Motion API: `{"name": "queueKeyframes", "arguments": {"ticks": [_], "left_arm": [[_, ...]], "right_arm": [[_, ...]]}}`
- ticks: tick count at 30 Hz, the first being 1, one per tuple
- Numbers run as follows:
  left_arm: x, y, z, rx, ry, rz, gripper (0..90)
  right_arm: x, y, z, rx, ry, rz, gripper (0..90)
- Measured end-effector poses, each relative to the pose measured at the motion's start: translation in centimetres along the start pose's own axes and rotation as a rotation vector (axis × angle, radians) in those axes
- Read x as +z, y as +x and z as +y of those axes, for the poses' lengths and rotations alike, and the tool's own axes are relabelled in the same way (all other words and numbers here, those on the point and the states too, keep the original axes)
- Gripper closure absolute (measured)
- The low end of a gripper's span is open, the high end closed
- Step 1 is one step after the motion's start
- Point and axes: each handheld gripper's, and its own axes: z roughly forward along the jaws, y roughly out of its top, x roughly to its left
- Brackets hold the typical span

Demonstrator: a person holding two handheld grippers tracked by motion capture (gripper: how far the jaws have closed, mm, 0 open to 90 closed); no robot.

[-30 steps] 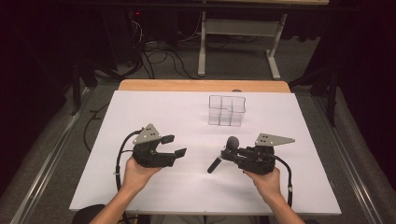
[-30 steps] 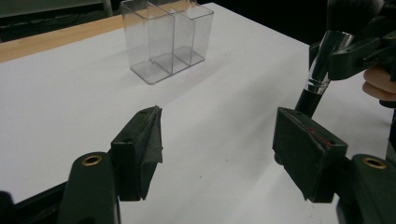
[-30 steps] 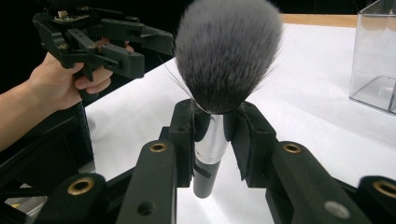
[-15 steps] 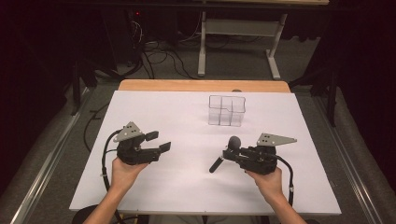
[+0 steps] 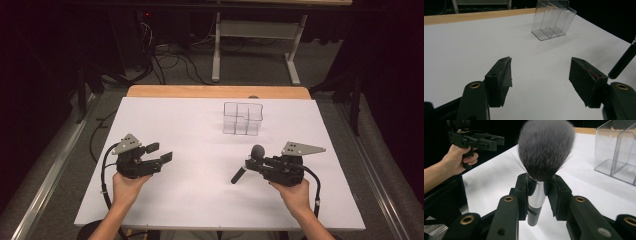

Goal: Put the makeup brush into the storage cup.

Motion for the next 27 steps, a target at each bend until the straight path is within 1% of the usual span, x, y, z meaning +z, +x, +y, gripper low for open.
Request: {"name": "queueKeyframes", "arguments": {"ticks": [4,8,12,15,20,25,27], "left_arm": [[-0.1,0.0,-0.3,0.007,0.000,0.023,32.6],[0.1,0.0,-0.7,0.007,0.007,0.027,29.3],[0.3,0.0,-1.2,-0.003,0.015,0.028,28.5],[0.5,-0.1,-1.4,0.006,0.016,0.043,28.3],[0.3,0.3,-1.5,-0.009,-0.002,0.062,27.8],[0.3,0.6,-1.7,-0.015,0.003,0.073,27.6],[0.4,0.6,-1.8,-0.017,0.005,0.070,27.6]], "right_arm": [[-0.4,-0.2,0.1,0.003,0.010,-0.015,72.8],[-0.9,-0.3,0.4,-0.006,0.013,-0.030,72.8],[-1.2,-0.5,0.8,-0.013,0.012,-0.052,72.8],[-1.4,-0.6,1.0,-0.021,0.008,-0.057,72.8],[-1.8,-0.6,1.4,-0.041,0.020,-0.071,72.8],[-2.2,-0.9,1.9,-0.040,0.020,-0.085,72.8],[-2.4,-1.0,2.1,-0.043,0.020,-0.090,72.8]]}}
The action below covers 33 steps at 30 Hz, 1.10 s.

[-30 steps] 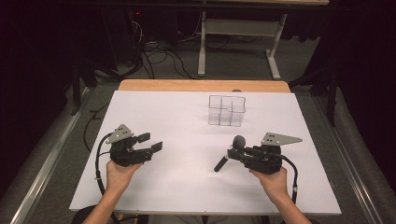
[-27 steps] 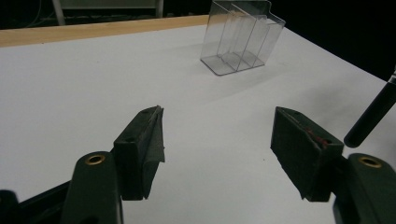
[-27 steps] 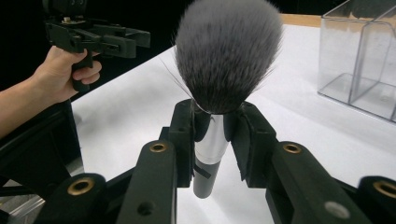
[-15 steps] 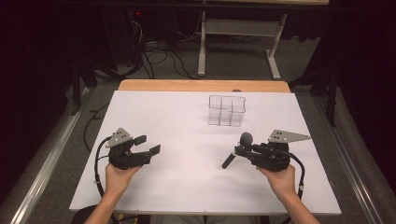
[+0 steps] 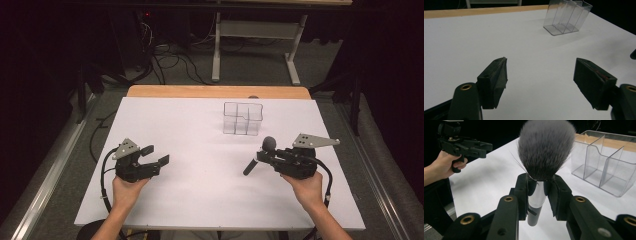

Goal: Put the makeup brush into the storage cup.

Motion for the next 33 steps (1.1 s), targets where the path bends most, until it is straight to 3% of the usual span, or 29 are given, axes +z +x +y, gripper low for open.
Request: {"name": "queueKeyframes", "arguments": {"ticks": [5,22,33], "left_arm": [[0.0,0.1,-0.1,-0.017,0.001,0.005,27.0],[0.4,-0.4,-0.2,-0.001,0.028,-0.012,27.2],[0.5,-0.3,-0.4,0.008,0.032,0.005,26.5]], "right_arm": [[-0.2,-0.2,0.5,0.001,0.004,-0.015,72.8],[-0.2,-1.8,2.0,0.018,-0.011,-0.071,72.8],[-0.1,-2.7,3.7,0.020,-0.015,-0.107,72.8]]}}
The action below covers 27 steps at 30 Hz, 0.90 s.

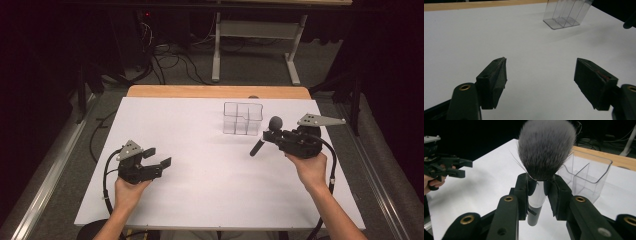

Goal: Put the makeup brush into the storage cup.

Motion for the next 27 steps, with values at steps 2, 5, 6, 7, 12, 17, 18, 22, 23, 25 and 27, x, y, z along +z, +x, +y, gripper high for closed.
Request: {"name": "queueKeyframes", "arguments": {"ticks": [2,5,6,7,12,17,18,22,23,25,27], "left_arm": [[0.0,0.0,0.0,0.000,0.001,0.001,26.4],[0.1,0.0,0.0,-0.001,0.001,-0.001,26.1],[0.1,0.0,0.0,-0.002,0.002,-0.001,26.0],[0.1,0.0,0.0,0.000,0.005,-0.001,25.9],[0.1,0.0,-0.1,0.001,0.001,-0.001,25.9],[0.2,0.1,-0.1,-0.001,0.004,0.000,25.2],[0.2,0.1,-0.1,0.000,0.007,0.000,25.1],[0.2,-0.2,-0.1,0.014,0.000,-0.008,25.0],[0.2,-0.2,-0.1,0.013,0.000,-0.010,25.0],[0.3,-0.2,-0.1,0.011,0.005,-0.008,24.9],[0.3,-0.1,-0.1,0.008,0.004,-0.010,24.8]], "right_arm": [[0.1,-0.2,0.3,0.001,0.004,-0.009,72.8],[0.2,-0.4,0.7,0.003,0.008,-0.018,72.8],[0.3,-0.5,0.8,-0.001,0.011,-0.022,72.8],[0.4,-0.6,0.9,0.000,0.010,-0.025,72.8],[0.7,-0.9,1.5,0.003,0.015,-0.038,72.8],[1.1,-1.1,2.1,0.004,0.018,-0.048,72.8],[1.2,-1.2,2.2,0.004,0.019,-0.052,72.8],[1.3,-1.3,2.6,0.003,0.017,-0.058,72.8],[1.4,-1.3,2.7,-0.002,0.015,-0.058,72.8],[1.5,-1.3,2.9,-0.001,0.017,-0.062,72.8],[1.6,-1.5,3.1,-0.001,0.016,-0.067,72.8]]}}
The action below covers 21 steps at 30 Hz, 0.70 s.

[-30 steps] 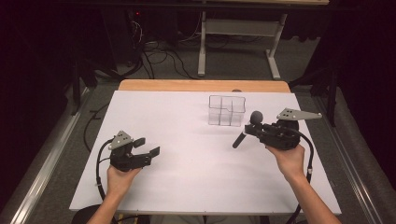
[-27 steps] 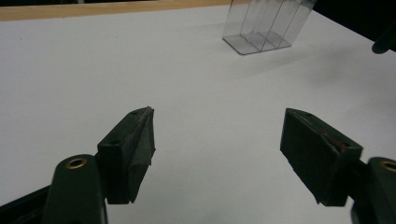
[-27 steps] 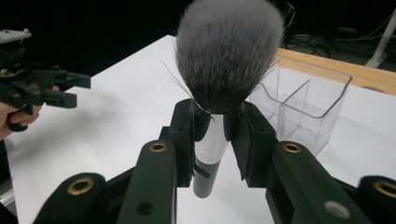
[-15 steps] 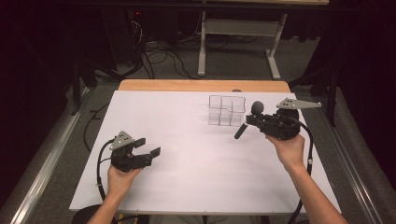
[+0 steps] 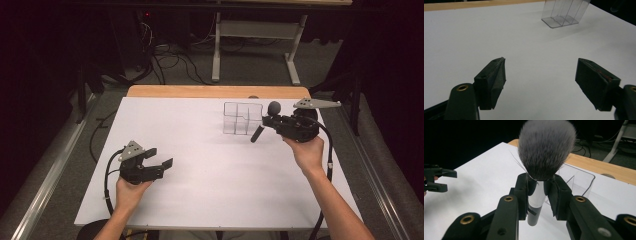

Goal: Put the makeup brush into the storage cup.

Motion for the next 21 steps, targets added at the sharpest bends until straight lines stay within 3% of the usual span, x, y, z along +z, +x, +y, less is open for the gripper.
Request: {"name": "queueKeyframes", "arguments": {"ticks": [12,21], "left_arm": [[-0.2,0.2,0.0,-0.002,-0.005,-0.002,24.9],[-0.2,0.1,0.0,0.009,0.001,-0.012,25.6]], "right_arm": [[0.8,-0.7,1.3,0.002,-0.008,-0.026,72.8],[0.8,-1.4,2.4,-0.003,-0.006,-0.071,72.8]]}}
